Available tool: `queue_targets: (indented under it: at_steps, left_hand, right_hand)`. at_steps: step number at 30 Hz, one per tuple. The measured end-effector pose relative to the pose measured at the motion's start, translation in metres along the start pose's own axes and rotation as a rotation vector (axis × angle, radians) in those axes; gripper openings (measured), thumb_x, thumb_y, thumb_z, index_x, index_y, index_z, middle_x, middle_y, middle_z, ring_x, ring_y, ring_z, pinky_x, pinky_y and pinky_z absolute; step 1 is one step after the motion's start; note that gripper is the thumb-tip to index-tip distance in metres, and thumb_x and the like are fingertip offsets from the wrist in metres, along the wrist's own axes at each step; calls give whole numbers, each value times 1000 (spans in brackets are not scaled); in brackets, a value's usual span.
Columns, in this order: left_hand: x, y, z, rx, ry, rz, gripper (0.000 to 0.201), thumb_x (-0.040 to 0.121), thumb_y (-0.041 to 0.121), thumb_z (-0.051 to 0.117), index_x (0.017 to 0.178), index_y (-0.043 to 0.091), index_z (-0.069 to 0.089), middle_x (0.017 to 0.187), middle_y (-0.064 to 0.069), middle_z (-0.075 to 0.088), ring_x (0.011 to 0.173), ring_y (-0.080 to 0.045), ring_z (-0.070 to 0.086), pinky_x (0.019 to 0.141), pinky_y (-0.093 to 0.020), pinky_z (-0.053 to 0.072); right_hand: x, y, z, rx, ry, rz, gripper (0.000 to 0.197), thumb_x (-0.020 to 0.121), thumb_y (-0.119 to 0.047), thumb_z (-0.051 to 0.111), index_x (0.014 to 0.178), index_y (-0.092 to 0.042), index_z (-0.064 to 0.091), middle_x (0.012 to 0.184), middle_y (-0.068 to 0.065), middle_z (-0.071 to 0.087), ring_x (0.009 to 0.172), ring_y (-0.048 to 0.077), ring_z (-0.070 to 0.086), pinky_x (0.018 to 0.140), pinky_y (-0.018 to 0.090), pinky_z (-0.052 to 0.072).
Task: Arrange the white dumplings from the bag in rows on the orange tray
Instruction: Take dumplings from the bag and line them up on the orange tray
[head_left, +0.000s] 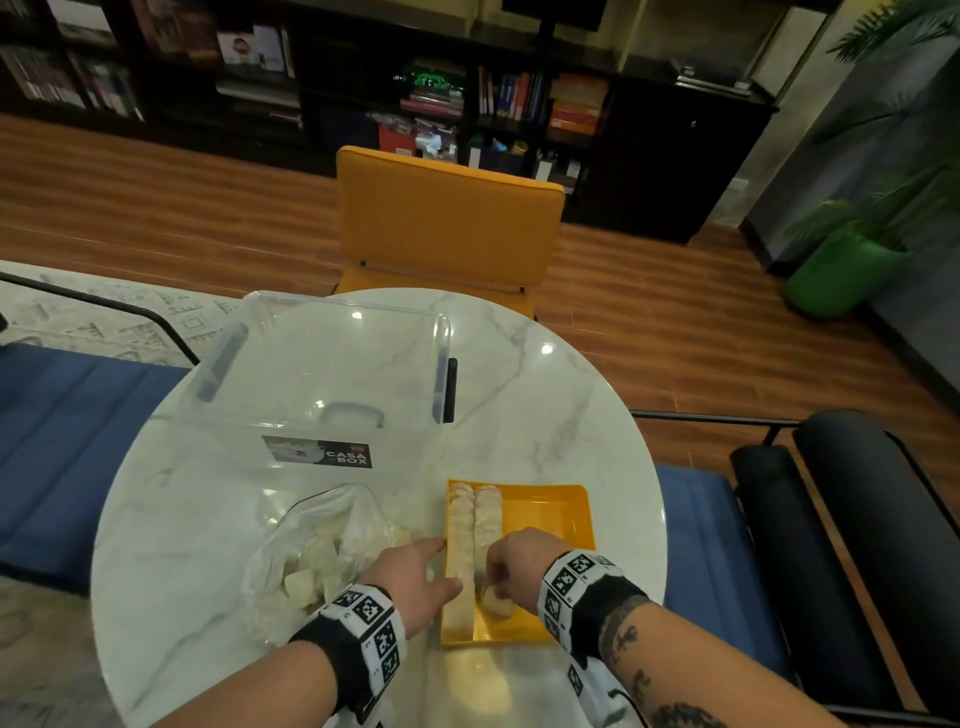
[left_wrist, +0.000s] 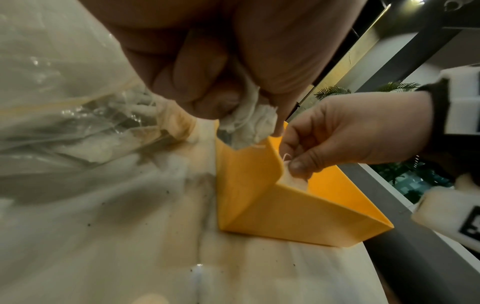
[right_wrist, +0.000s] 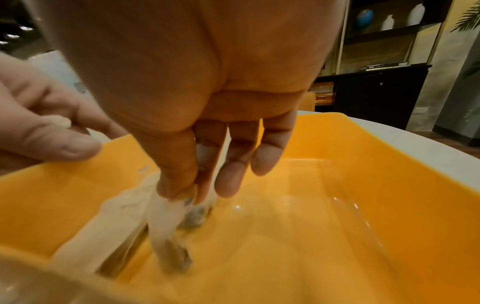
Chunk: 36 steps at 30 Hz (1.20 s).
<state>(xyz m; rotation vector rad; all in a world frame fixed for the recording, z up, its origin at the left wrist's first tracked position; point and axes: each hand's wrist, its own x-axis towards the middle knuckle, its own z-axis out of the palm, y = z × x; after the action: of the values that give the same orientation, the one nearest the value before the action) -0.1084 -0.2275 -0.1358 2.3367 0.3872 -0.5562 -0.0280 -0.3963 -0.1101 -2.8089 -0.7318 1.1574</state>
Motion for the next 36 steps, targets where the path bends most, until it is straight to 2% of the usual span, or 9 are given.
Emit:
queue_targets:
  at_steps: [2, 5, 17, 24, 26, 29, 32, 34, 36]
  left_hand:
    - [0, 0, -1, -4, -5, -3, 68, 84, 53, 62, 144, 32, 41, 143, 3, 52, 126, -15, 53, 103, -29, 44]
    - [-1, -1, -2, -11, -13, -14, 67, 83, 53, 63, 144, 34, 41, 142, 3, 53, 126, -15, 53, 103, -29, 44]
    - [-1, 0, -4, 10, -16, 6, 65, 85, 52, 63, 143, 32, 42, 140, 2, 55, 125, -16, 54, 102, -29, 44]
    - [0, 1, -7, -24, 43, -39, 56, 84, 54, 62, 134, 31, 51, 128, 4, 61, 115, -14, 59, 94, -26, 48]
    - [1, 4, -12, -135, 81, -55, 40, 88, 50, 59, 122, 29, 59, 112, 5, 66, 97, -12, 64, 80, -23, 49]
    - [5, 13, -21, -688, 77, -174, 25, 95, 38, 56, 104, 17, 65, 86, -1, 64, 52, -13, 55, 47, -24, 41]
    - [5, 21, -31, -1149, 41, -290, 28, 99, 35, 51, 103, 10, 64, 78, -9, 60, 43, -13, 46, 36, -18, 28]
    - [3, 29, -35, -1259, 16, -289, 31, 101, 36, 48, 104, 7, 59, 73, -12, 59, 41, -13, 46, 32, -16, 27]
    - [0, 38, -36, -1291, -12, -269, 31, 102, 36, 45, 103, 6, 55, 66, -10, 57, 38, -13, 44, 31, -15, 25]
  right_hand:
    - [8, -1, 0, 14, 30, 21, 20, 89, -16, 62, 100, -30, 70, 98, -6, 65, 90, 18, 62, 80, 33, 55]
    - [16, -2, -3, 2, 71, 40, 27, 89, -11, 58, 104, -31, 69, 105, -5, 67, 87, 17, 60, 75, 28, 51]
    - [31, -9, -7, -62, 73, 21, 23, 91, -14, 59, 108, -28, 67, 113, 1, 64, 101, 23, 62, 86, 33, 53]
    - [25, -8, -12, 7, 161, 24, 21, 92, -18, 60, 111, -27, 64, 112, -2, 66, 101, 20, 62, 78, 29, 49]
    - [18, -9, -18, 112, 230, 9, 18, 92, -29, 62, 109, -27, 65, 110, -3, 67, 100, 19, 62, 82, 30, 51]
    - [2, -11, -21, 401, 319, -111, 15, 91, -36, 63, 103, -28, 68, 102, -11, 68, 92, 8, 61, 87, 26, 51]
    - [-21, -15, -19, 723, 288, -224, 18, 85, -44, 70, 101, -37, 65, 102, -14, 69, 93, 4, 64, 87, 24, 53]
    - [-33, -20, -15, 812, 312, -251, 24, 80, -43, 76, 101, -41, 64, 101, -15, 69, 89, 3, 64, 78, 15, 51]
    - [-38, -26, -10, 867, 447, -257, 17, 82, -36, 77, 96, -36, 68, 95, -9, 71, 83, 3, 64, 75, 15, 50]
